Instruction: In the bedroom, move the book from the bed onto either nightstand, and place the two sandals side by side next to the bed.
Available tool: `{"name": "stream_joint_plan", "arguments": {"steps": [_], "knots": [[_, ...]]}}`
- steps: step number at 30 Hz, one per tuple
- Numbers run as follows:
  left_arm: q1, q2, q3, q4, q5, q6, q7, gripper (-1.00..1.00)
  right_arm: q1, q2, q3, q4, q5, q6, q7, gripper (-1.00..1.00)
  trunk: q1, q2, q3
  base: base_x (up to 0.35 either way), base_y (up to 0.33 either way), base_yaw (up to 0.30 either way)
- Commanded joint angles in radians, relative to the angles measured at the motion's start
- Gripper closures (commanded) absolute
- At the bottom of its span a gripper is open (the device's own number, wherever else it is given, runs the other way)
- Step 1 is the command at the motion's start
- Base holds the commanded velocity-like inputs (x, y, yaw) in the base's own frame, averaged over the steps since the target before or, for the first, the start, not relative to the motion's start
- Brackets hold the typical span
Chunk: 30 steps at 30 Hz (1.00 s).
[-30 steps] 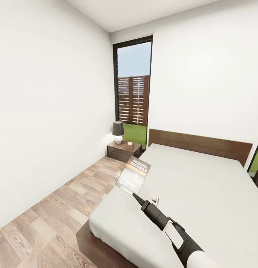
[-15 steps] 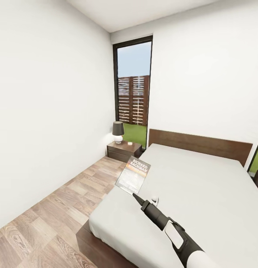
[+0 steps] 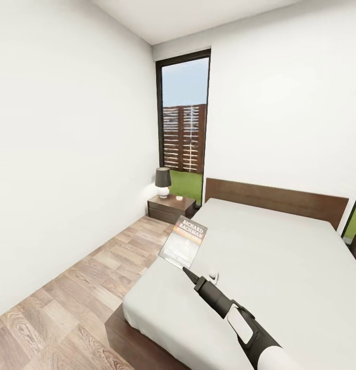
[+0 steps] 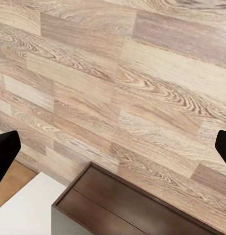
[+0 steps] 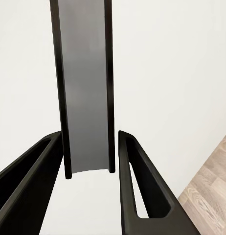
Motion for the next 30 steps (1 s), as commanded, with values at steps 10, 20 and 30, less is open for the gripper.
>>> {"name": "stream_joint_plan", "arguments": {"steps": [10,20,30], "knots": [[0.001,0.000,-0.009,-0.001,0.010,-0.002,0.002,-1.00,0.000,0.000,0.004,0.000,-0.011,0.010,0.001,1.00,0.000,0.000,0.000,0.000,0.000,0.000],[0.001,0.000,-0.009,-0.001,0.011,-0.002,0.002,-1.00,0.000,0.000,0.019,0.000,-0.012,0.010,-0.007,1.00,0.000,0.000,0.000,0.000,0.000,0.000],[0.001,0.000,-0.009,-0.001,0.010,-0.002,0.002,-1.00,0.000,0.000,0.023,0.000,-0.012,0.010,-0.010,1.00,0.000,0.000,0.000,0.000,0.000,0.000]]}}
